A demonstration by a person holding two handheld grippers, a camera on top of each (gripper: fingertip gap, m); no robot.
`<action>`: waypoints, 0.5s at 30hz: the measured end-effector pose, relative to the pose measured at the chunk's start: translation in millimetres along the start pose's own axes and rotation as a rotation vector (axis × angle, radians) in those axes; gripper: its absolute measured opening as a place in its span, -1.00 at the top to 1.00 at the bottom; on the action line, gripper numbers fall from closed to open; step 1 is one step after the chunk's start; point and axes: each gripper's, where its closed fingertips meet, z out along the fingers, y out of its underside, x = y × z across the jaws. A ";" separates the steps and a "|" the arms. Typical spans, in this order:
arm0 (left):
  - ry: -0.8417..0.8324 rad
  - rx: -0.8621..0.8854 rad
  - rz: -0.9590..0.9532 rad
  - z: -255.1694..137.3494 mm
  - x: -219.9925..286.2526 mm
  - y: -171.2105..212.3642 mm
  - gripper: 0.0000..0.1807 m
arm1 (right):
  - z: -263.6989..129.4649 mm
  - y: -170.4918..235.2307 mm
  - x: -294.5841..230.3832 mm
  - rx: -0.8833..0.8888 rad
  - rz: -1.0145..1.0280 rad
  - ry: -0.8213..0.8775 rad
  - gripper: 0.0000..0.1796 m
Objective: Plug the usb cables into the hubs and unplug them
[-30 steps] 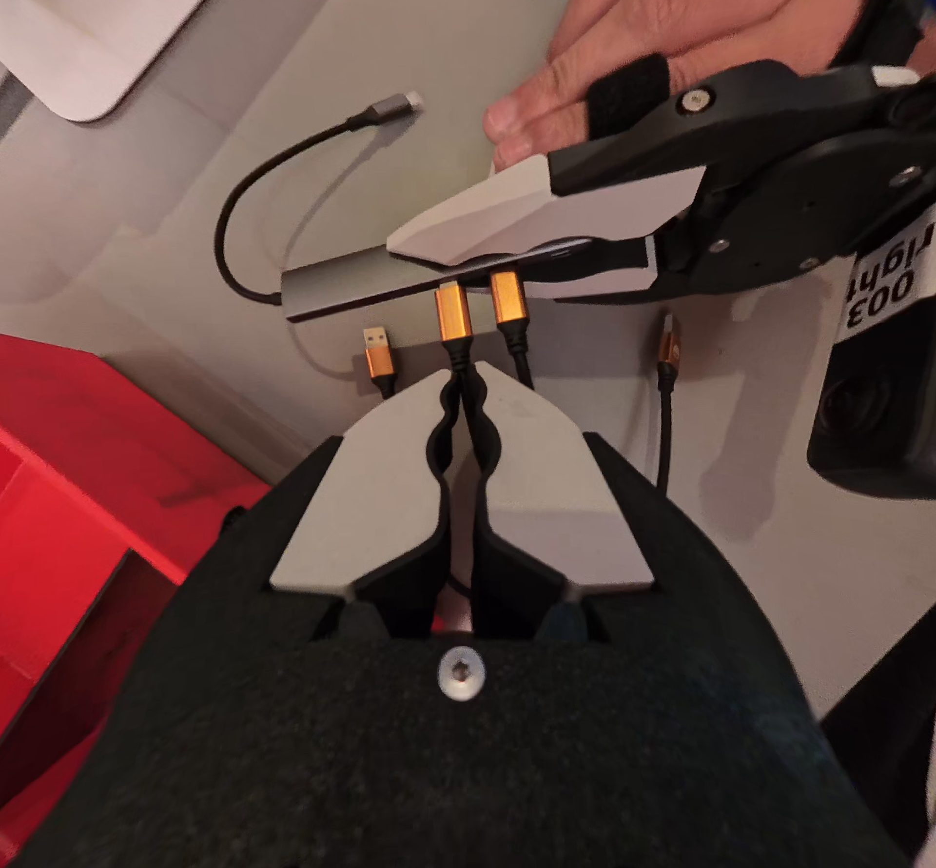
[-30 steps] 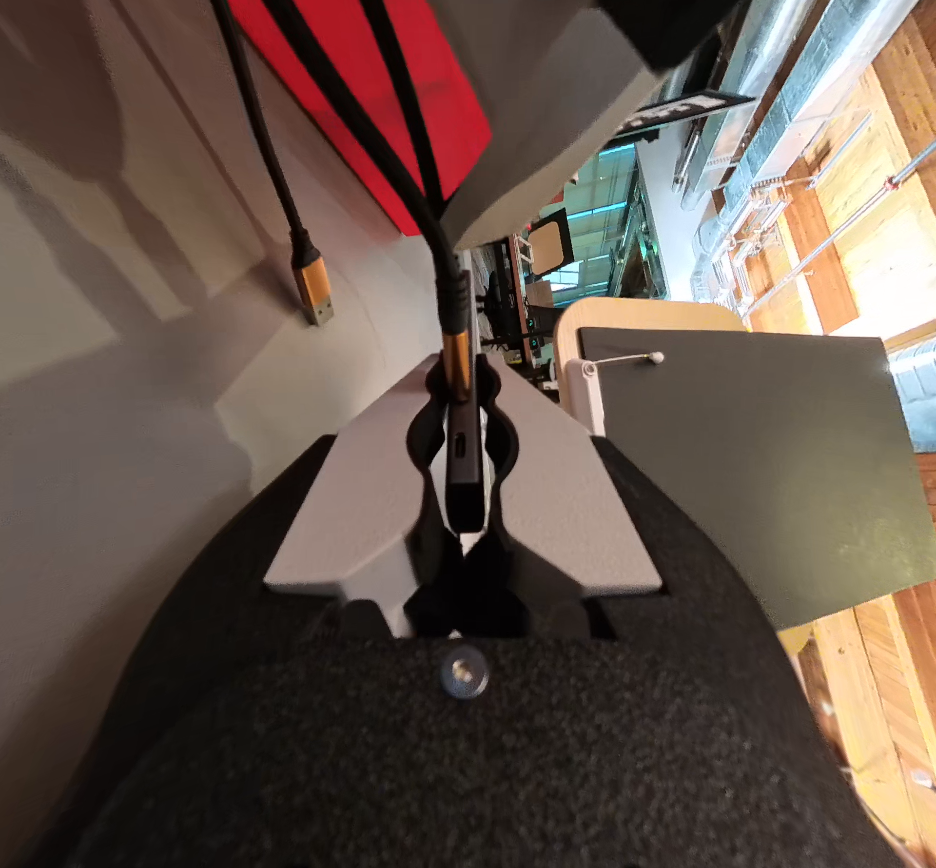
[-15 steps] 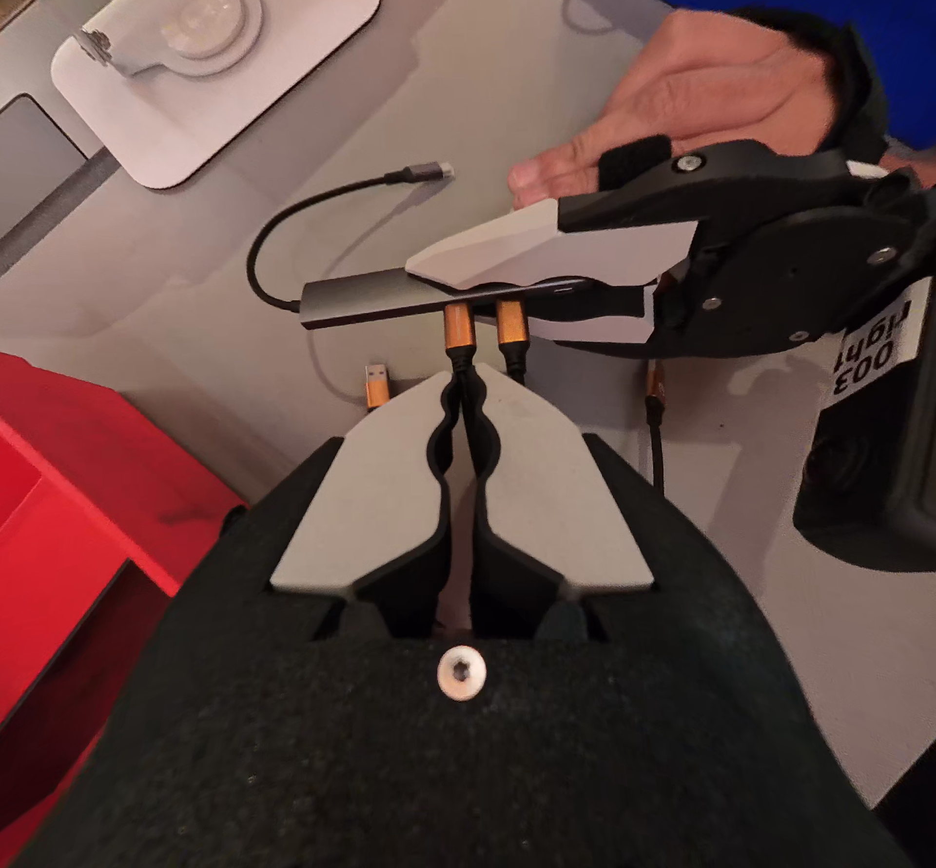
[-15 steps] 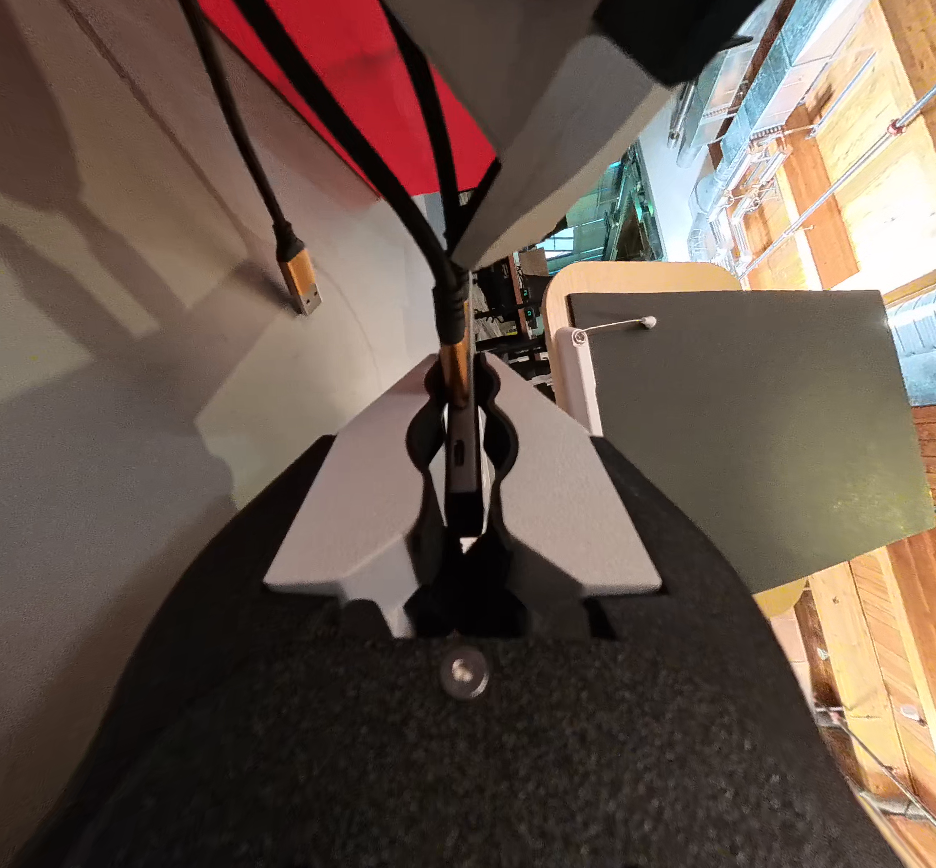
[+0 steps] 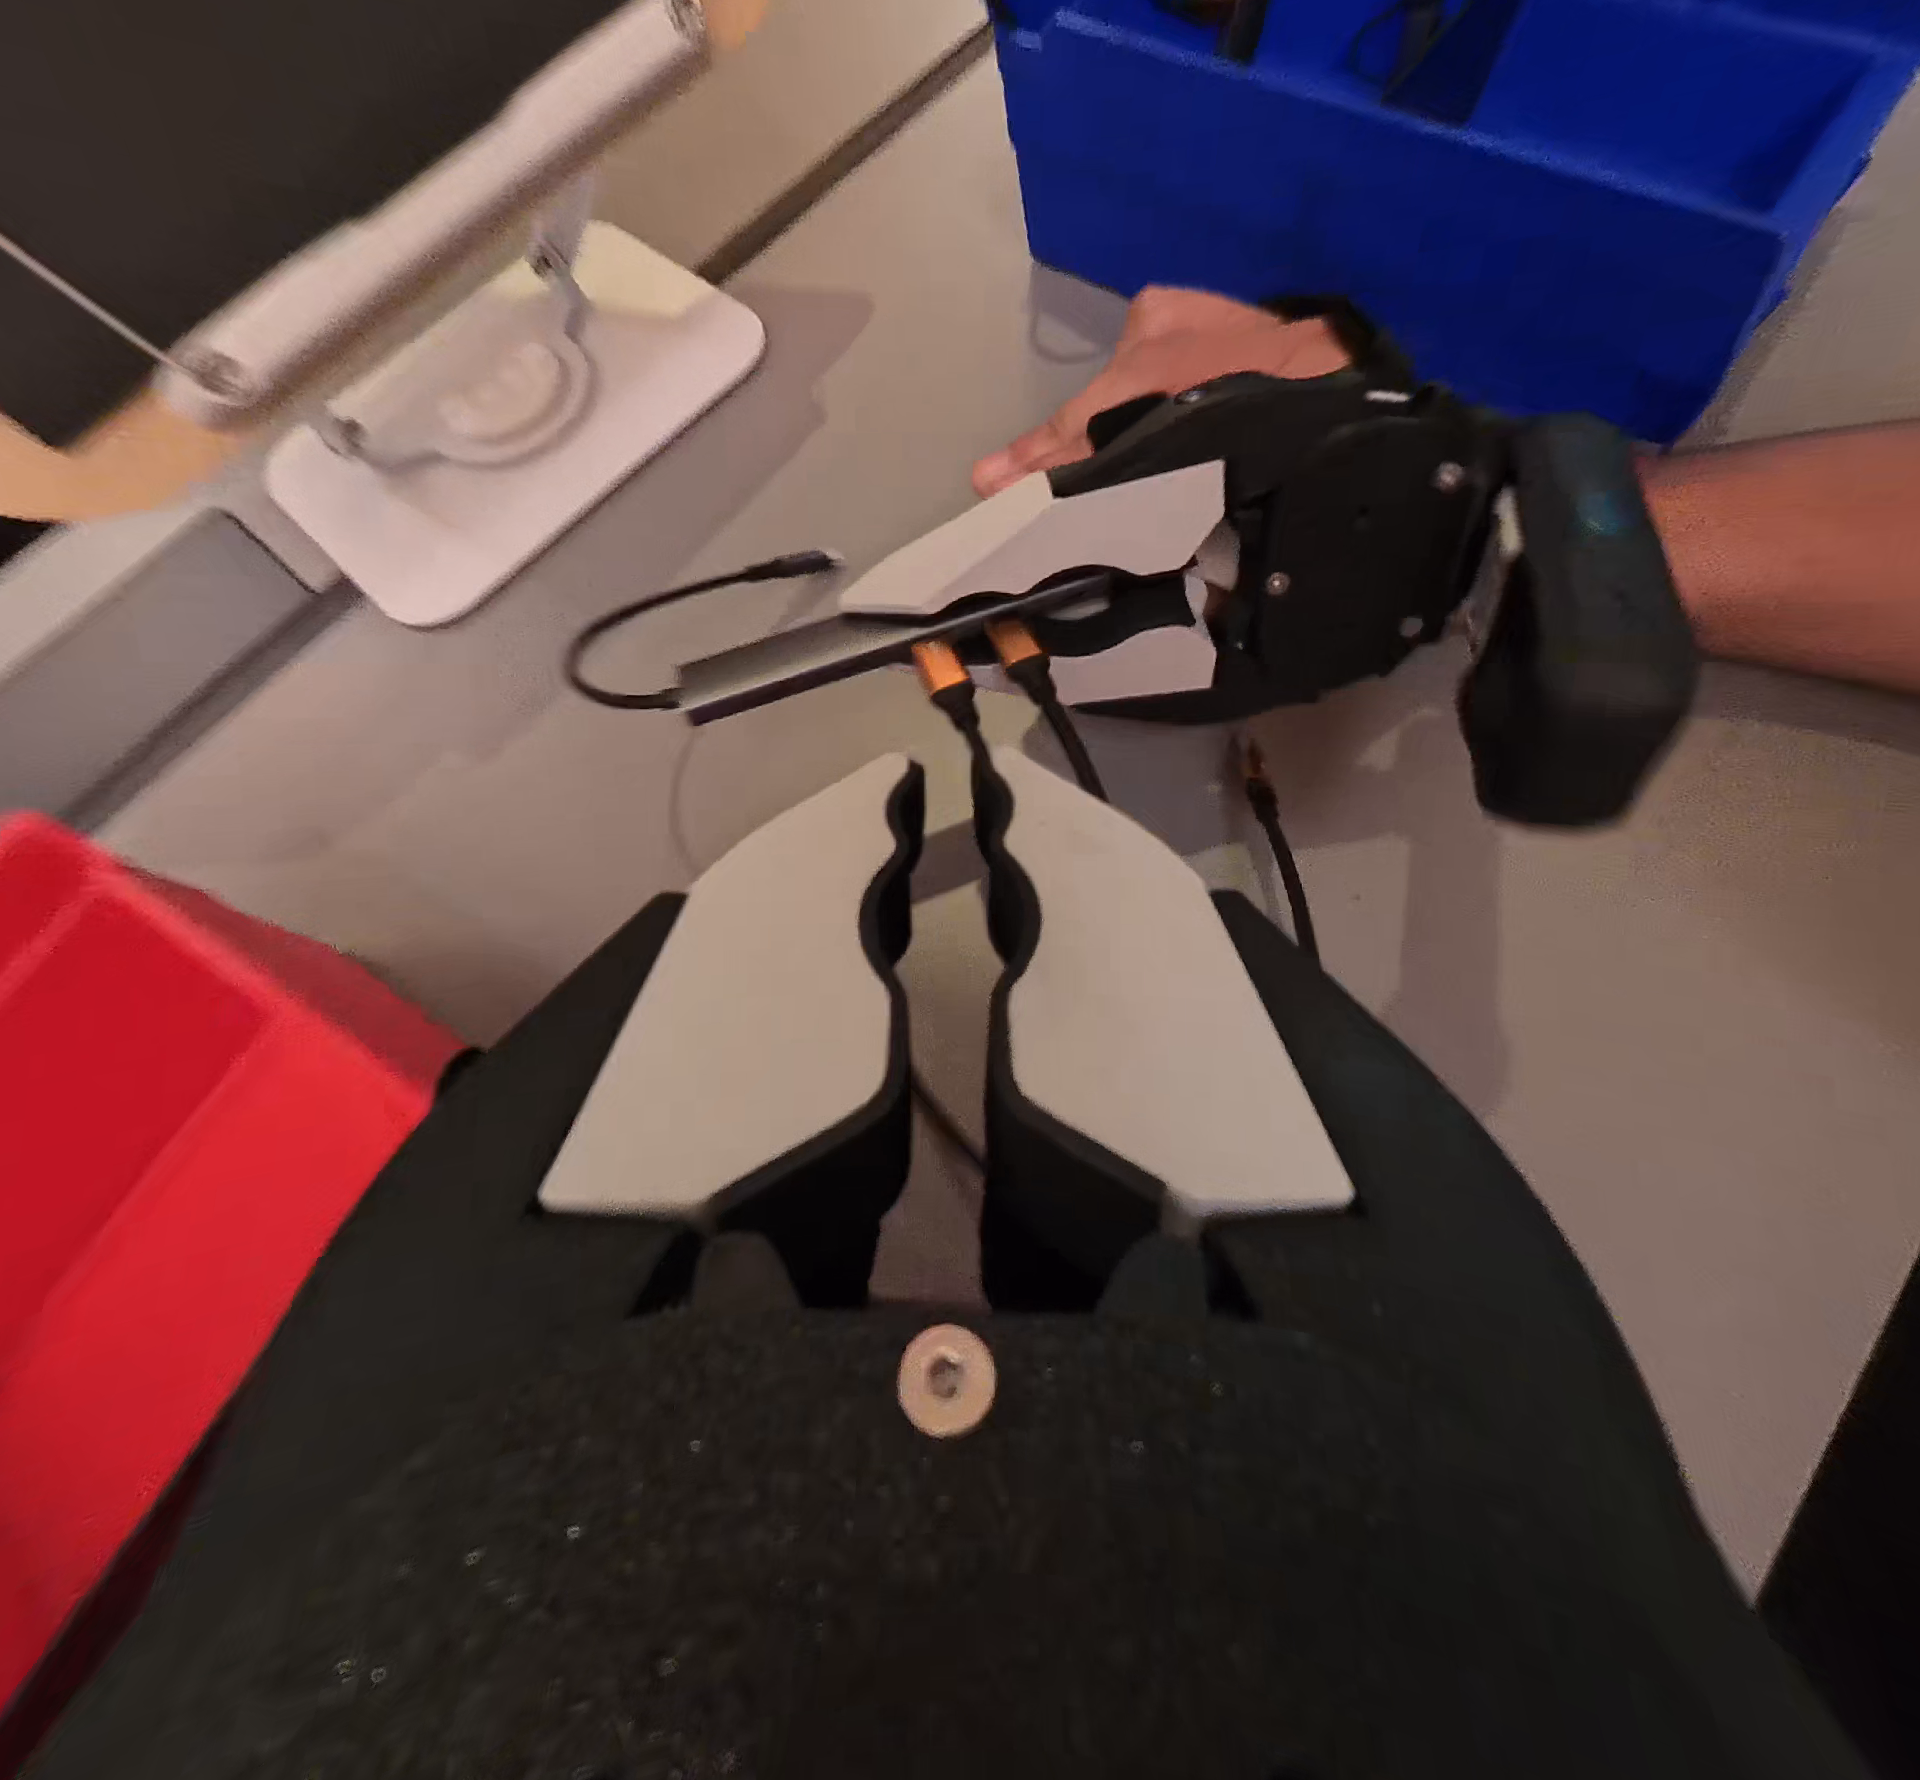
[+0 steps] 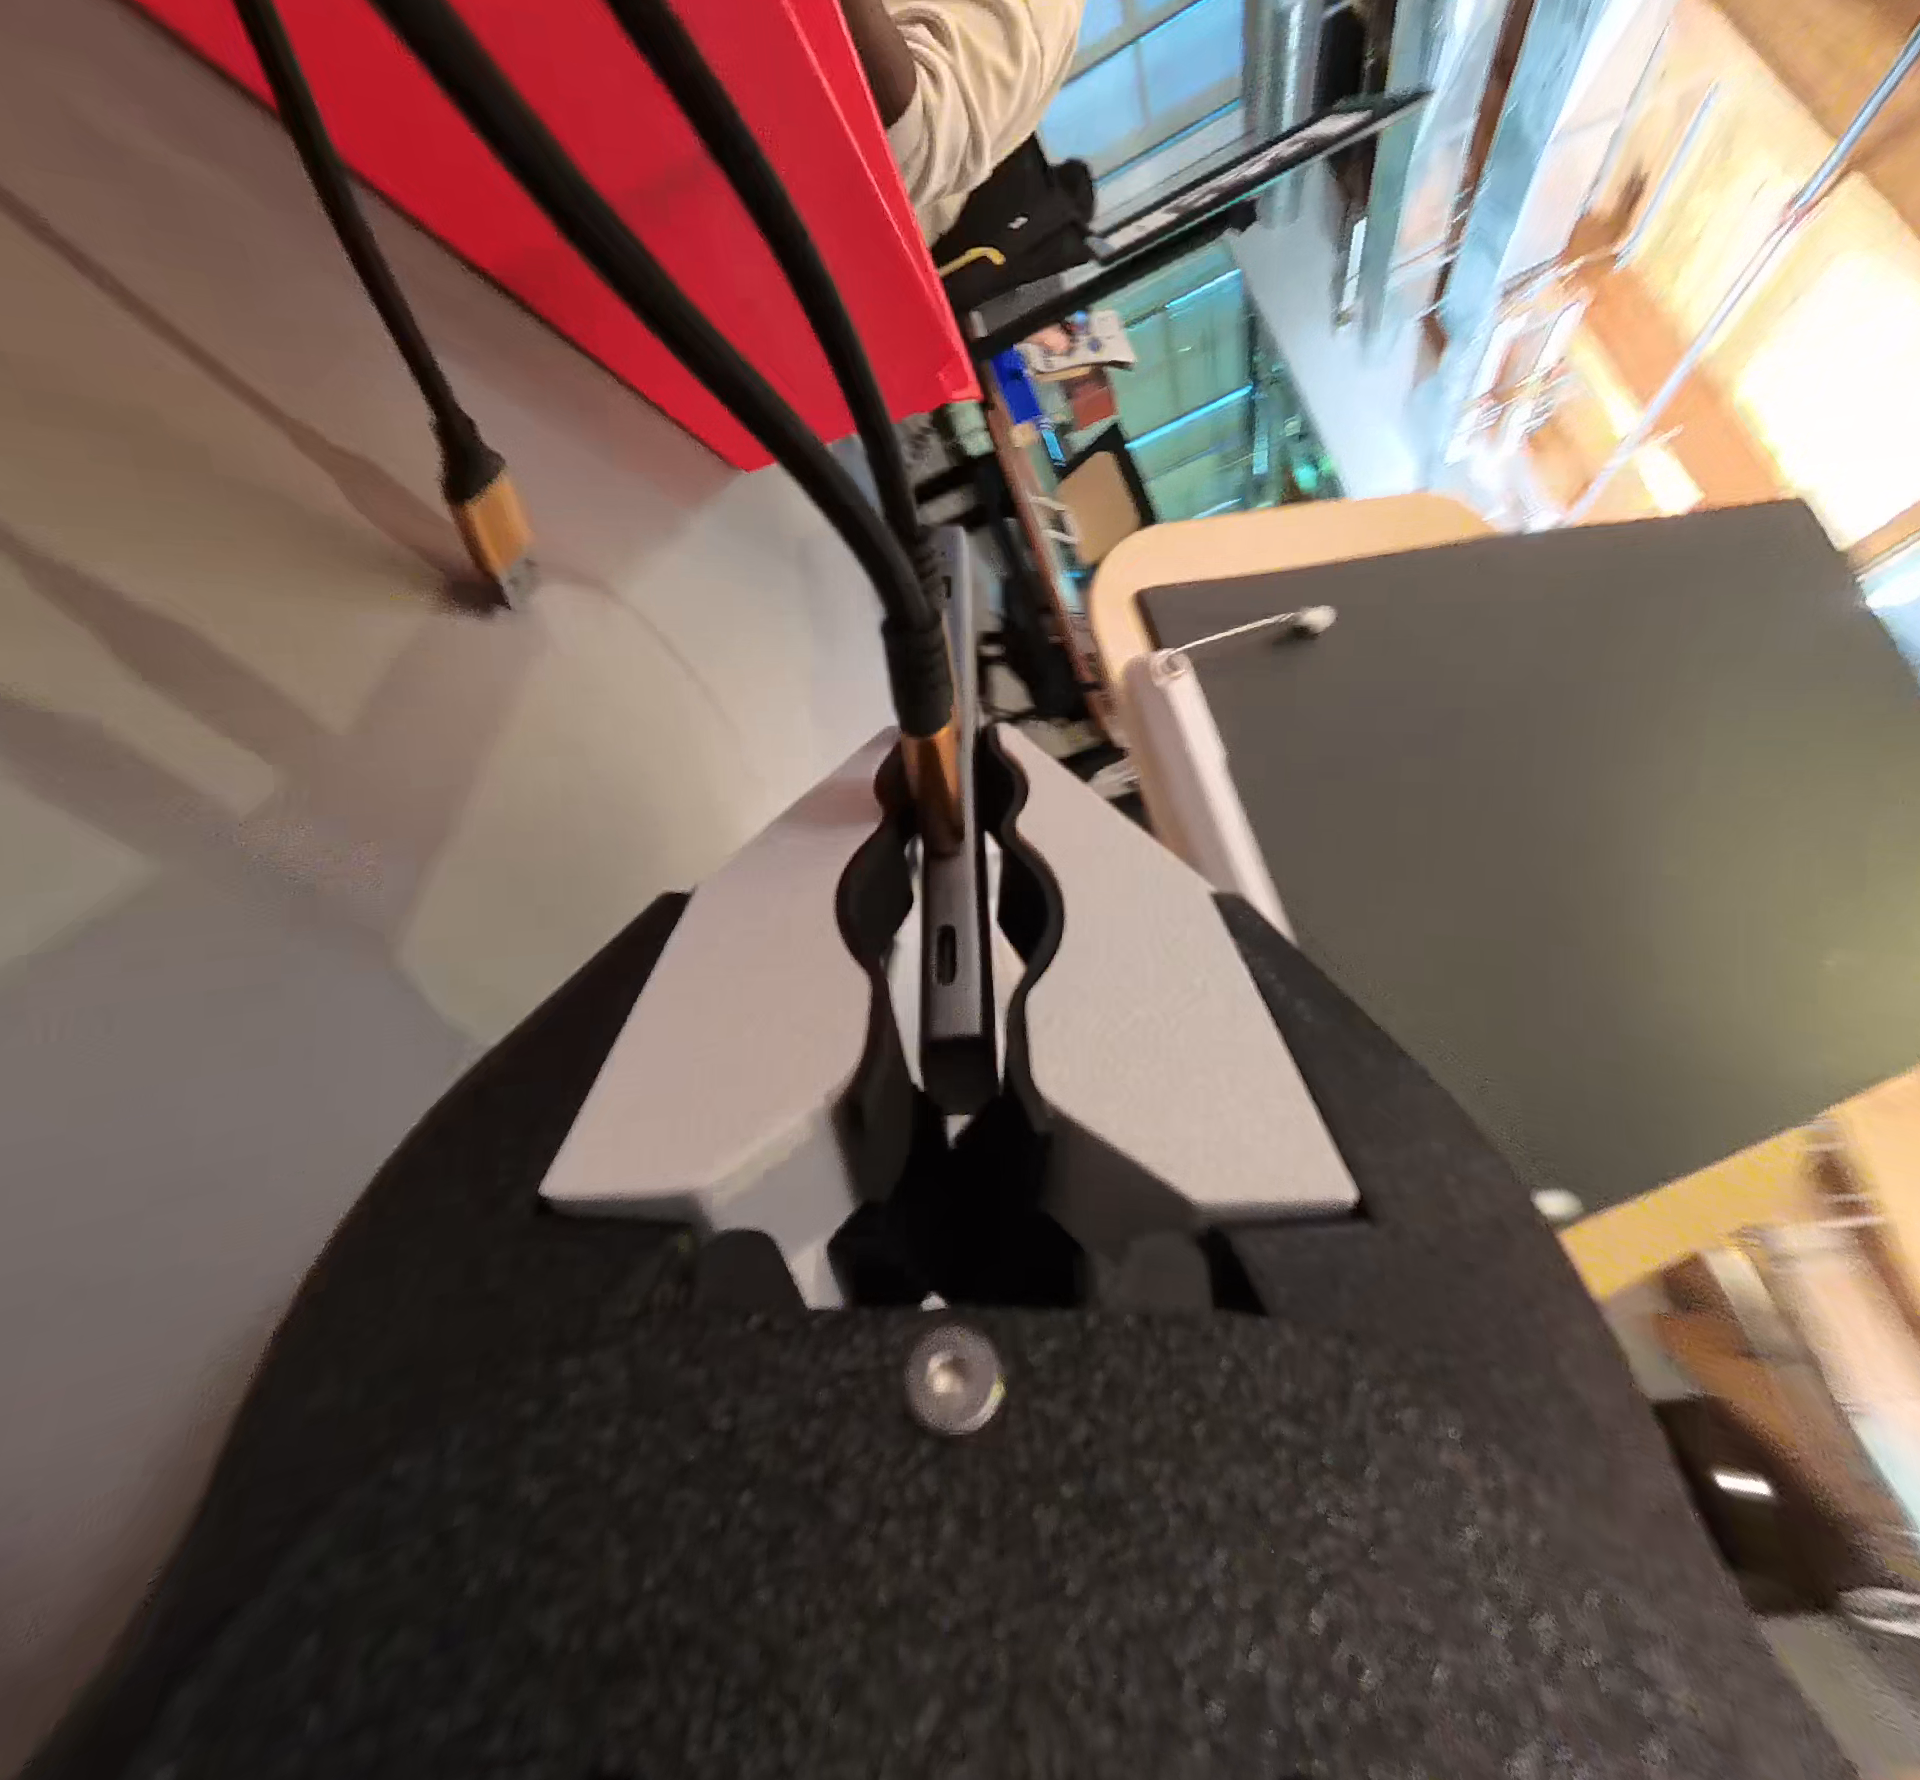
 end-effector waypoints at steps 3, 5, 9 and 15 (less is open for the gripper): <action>0.030 0.034 0.080 -53.4 -19.7 8.7 0.81 | 0.7 5.5 3.4 0.015 0.111 -0.014 0.91; 0.066 -0.039 0.165 -78.9 -36.6 33.2 0.79 | 0.8 6.4 5.9 0.025 0.154 -0.019 0.91; 0.123 -0.179 0.333 -93.5 -68.3 81.5 0.73 | 3.5 5.8 1.0 0.026 0.153 -0.047 0.91; 0.260 -0.527 0.369 -51.1 -87.9 155.4 0.70 | 4.9 3.6 -9.3 0.021 0.101 -0.080 0.91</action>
